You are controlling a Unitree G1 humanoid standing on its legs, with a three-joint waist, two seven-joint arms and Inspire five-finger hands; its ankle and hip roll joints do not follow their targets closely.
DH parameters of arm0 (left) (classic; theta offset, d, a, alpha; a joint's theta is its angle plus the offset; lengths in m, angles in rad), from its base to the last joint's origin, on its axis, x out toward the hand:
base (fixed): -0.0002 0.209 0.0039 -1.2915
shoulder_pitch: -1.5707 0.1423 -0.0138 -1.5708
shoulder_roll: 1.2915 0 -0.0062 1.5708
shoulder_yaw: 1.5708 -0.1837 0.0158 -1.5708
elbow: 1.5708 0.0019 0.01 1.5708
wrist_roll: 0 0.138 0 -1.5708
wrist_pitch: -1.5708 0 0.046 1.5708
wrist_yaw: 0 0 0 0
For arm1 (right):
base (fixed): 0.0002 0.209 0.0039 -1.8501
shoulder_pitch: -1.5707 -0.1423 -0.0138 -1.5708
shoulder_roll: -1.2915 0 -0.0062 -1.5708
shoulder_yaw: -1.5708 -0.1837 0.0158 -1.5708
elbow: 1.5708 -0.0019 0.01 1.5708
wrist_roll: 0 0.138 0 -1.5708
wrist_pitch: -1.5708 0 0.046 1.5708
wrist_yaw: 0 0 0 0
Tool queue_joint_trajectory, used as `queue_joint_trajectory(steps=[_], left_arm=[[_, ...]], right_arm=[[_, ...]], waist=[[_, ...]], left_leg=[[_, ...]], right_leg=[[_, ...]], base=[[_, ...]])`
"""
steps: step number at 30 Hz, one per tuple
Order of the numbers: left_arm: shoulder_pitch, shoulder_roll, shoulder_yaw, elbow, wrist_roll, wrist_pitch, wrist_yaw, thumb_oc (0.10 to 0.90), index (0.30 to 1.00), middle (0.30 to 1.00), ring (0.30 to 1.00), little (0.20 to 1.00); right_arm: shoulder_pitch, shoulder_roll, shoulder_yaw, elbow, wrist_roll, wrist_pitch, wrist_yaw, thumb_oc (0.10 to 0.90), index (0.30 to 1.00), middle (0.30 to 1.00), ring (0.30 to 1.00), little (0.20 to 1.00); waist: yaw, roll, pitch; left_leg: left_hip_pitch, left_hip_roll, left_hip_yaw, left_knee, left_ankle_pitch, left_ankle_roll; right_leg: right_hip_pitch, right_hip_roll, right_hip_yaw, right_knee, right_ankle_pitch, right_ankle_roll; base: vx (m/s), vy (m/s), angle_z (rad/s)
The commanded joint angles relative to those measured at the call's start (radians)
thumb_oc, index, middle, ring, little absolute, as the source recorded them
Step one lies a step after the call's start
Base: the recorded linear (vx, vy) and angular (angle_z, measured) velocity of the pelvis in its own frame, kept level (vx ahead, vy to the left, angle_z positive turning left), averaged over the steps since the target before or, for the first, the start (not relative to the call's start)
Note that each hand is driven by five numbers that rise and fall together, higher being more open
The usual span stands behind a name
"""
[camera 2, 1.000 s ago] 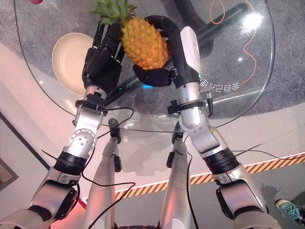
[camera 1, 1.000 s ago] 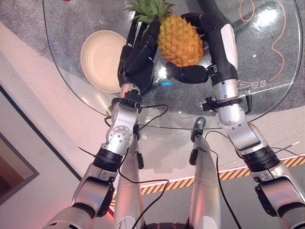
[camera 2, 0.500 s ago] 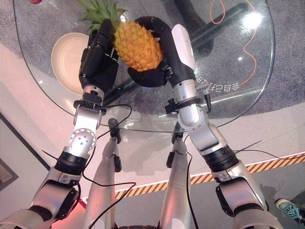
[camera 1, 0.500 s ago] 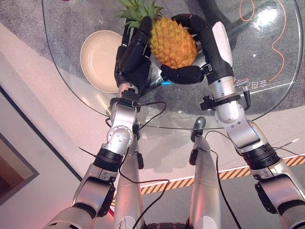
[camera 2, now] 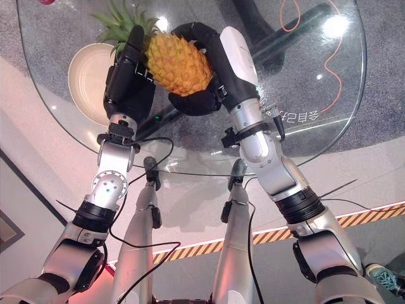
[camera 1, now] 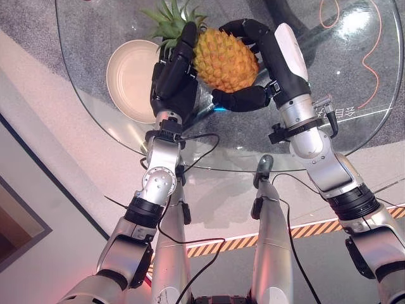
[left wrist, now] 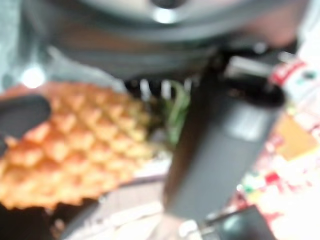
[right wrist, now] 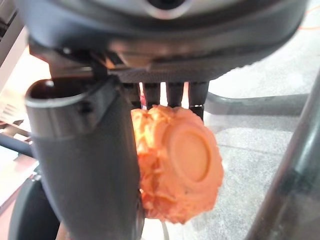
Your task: Pick up the fruit to the plate
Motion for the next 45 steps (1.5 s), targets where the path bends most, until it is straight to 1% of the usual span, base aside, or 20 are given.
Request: queue_joint_trajectory(steps=[1, 2, 3, 6, 9, 12, 30, 36, 37, 38, 45], left_arm=[[-0.108, 0.030, -0.012, -0.122, 0.021, -0.077, -0.148, 0.660, 0.780, 0.780, 0.780, 0.760], [-0.109, 0.030, -0.012, -0.122, 0.026, -0.083, -0.150, 0.369, 0.531, 0.531, 0.531, 0.469], [-0.111, 0.029, -0.013, -0.125, 0.036, -0.092, -0.152, 0.100, 0.300, 0.300, 0.300, 0.200], [-0.113, 0.028, -0.011, -0.130, 0.068, -0.142, -0.188, 0.100, 0.300, 0.300, 0.300, 0.200], [-0.121, 0.028, -0.008, -0.127, 0.082, -0.169, -0.189, 0.100, 0.300, 0.300, 0.300, 0.200], [-0.125, 0.028, -0.002, -0.123, 0.088, -0.183, -0.188, 0.100, 0.300, 0.300, 0.300, 0.200], [-0.130, 0.027, 0.016, -0.113, 0.112, -0.207, -0.194, 0.100, 0.300, 0.300, 0.300, 0.200], [-0.134, 0.030, 0.019, -0.115, 0.138, -0.222, -0.177, 0.100, 0.300, 0.300, 0.300, 0.200], [-0.134, 0.029, 0.019, -0.115, 0.144, -0.224, -0.172, 0.100, 0.300, 0.300, 0.300, 0.200], [-0.134, 0.029, 0.021, -0.112, 0.156, -0.234, -0.168, 0.100, 0.300, 0.300, 0.300, 0.200], [-0.132, 0.033, 0.034, -0.107, 0.179, -0.266, -0.147, 0.100, 0.300, 0.300, 0.300, 0.200]], right_arm=[[-0.099, 0.003, 0.023, -0.186, -0.033, -0.142, 0.014, 0.100, 0.300, 0.300, 0.300, 0.200], [-0.100, 0.003, 0.023, -0.185, -0.034, -0.143, 0.014, 0.100, 0.300, 0.300, 0.300, 0.200], [-0.100, 0.005, 0.021, -0.184, -0.034, -0.143, 0.015, 0.100, 0.300, 0.300, 0.300, 0.200], [-0.095, 0.006, 0.019, -0.182, -0.034, -0.149, 0.012, 0.100, 0.300, 0.300, 0.300, 0.200], [-0.097, 0.007, 0.017, -0.181, -0.032, -0.147, 0.011, 0.100, 0.300, 0.300, 0.300, 0.200], [-0.094, 0.008, 0.012, -0.180, -0.033, -0.151, 0.011, 0.100, 0.300, 0.300, 0.300, 0.200], [-0.087, 0.018, -0.009, -0.166, -0.053, -0.158, -0.010, 0.100, 0.300, 0.300, 0.300, 0.200], [-0.087, 0.016, -0.018, -0.163, -0.054, -0.143, -0.040, 0.100, 0.300, 0.300, 0.300, 0.200], [-0.088, 0.016, -0.019, -0.162, -0.051, -0.140, -0.047, 0.407, 0.564, 0.564, 0.564, 0.507], [-0.084, 0.018, -0.024, -0.159, -0.056, -0.140, -0.064, 0.800, 0.900, 0.900, 0.900, 0.900], [-0.066, 0.027, -0.057, -0.146, -0.055, -0.133, -0.118, 0.800, 0.900, 0.900, 0.900, 0.900]], waist=[[0.004, -0.031, -0.021], [0.004, -0.031, -0.021], [0.004, -0.032, -0.021], [0.003, -0.034, -0.021], [0.003, -0.037, -0.021], [0.002, -0.037, -0.021], [0.002, -0.036, -0.021], [0.002, -0.036, -0.021], [0.002, -0.036, -0.021], [0.001, -0.035, -0.021], [-0.002, -0.033, -0.021]], left_leg=[[-0.038, -0.035, -0.043, 0.094, -0.055, 0.023], [-0.039, -0.035, -0.044, 0.095, -0.055, 0.022], [-0.040, -0.035, -0.044, 0.096, -0.056, 0.023], [-0.041, -0.035, -0.046, 0.100, -0.059, 0.022], [-0.043, -0.036, -0.049, 0.103, -0.062, 0.022], [-0.045, -0.036, -0.050, 0.108, -0.065, 0.023], [-0.045, -0.040, -0.053, 0.113, -0.072, 0.023], [-0.042, -0.040, -0.054, 0.107, -0.071, 0.022], [-0.042, -0.040, -0.054, 0.107, -0.071, 0.022], [-0.043, -0.040, -0.053, 0.109, -0.071, 0.022], [-0.043, -0.040, -0.053, 0.107, -0.072, 0.023]], right_leg=[[0.041, 0.030, -0.060, -0.127, 0.096, -0.011], [0.040, 0.030, -0.060, -0.127, 0.096, -0.011], [0.040, 0.030, -0.059, -0.126, 0.096, -0.011], [0.037, 0.033, -0.056, -0.122, 0.094, -0.012], [0.034, 0.034, -0.054, -0.119, 0.092, -0.013], [0.031, 0.035, -0.052, -0.114, 0.089, -0.014], [0.027, 0.036, -0.050, -0.107, 0.084, -0.013], [0.031, 0.037, -0.052, -0.111, 0.084, -0.014], [0.030, 0.037, -0.052, -0.111, 0.084, -0.013], [0.030, 0.037, -0.051, -0.110, 0.083, -0.014], [0.026, 0.041, -0.049, -0.105, 0.079, -0.015]], base=[[0.00, 0.000, 0.00], [0.00, 0.000, 0.00], [0.00, 0.000, 0.00], [0.00, 0.000, 0.00], [0.00, 0.000, 0.00], [0.00, 0.000, 0.00], [0.00, 0.000, 0.00], [0.00, 0.000, 0.00], [0.00, 0.000, 0.00], [0.00, 0.000, 0.00], [0.00, 0.000, 0.00]])
